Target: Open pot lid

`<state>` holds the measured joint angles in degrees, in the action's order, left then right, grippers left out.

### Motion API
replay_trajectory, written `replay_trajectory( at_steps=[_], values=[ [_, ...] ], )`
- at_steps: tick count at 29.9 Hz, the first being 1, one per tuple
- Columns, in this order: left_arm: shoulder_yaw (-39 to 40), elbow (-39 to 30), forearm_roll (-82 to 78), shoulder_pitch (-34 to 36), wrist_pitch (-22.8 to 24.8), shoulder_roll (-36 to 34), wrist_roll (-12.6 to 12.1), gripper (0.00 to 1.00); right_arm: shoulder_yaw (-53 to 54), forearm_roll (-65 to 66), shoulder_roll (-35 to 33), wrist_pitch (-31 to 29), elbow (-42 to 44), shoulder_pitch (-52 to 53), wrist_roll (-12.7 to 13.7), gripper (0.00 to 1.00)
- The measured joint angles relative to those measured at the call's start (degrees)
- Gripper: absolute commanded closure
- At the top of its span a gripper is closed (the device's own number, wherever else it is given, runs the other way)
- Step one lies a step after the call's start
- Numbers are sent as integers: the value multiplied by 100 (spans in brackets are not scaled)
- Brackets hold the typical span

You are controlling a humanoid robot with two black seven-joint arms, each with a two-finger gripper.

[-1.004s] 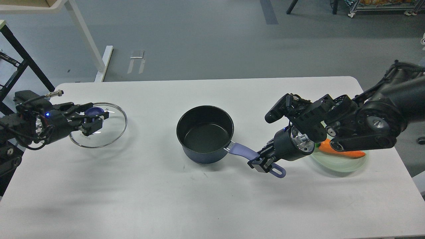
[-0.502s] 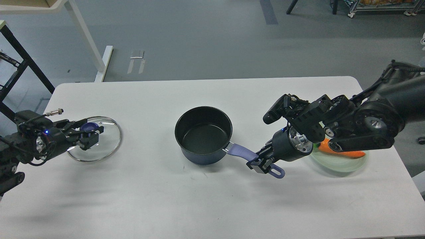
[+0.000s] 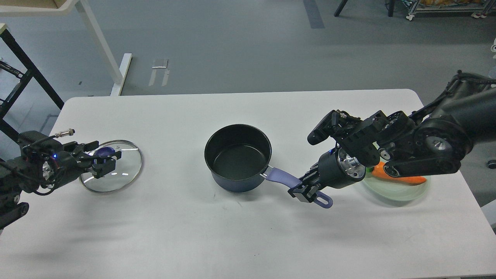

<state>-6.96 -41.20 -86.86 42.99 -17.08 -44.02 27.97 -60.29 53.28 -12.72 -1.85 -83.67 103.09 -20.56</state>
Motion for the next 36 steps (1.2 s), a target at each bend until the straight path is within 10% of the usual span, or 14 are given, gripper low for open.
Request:
replay_trajectory(
  at_steps=[3,10,23,36],
  values=[
    [48,-2,71,43,-12,-28,2,3,0,-8,-16,-1,6,0,2,28],
    [98,-3,1879,454,-5,-84,2,1,102,-35,-91,11,93,2,2,6],
    [129,-1,5490,1168,1087,19,3,1,2312,-455,-1949,59,909,-528,-2,1],
    [782,30,7998,1101,1643,1394,3,0,7830,-1462,-3471,111,1397,-4882,0,1]
  ],
)
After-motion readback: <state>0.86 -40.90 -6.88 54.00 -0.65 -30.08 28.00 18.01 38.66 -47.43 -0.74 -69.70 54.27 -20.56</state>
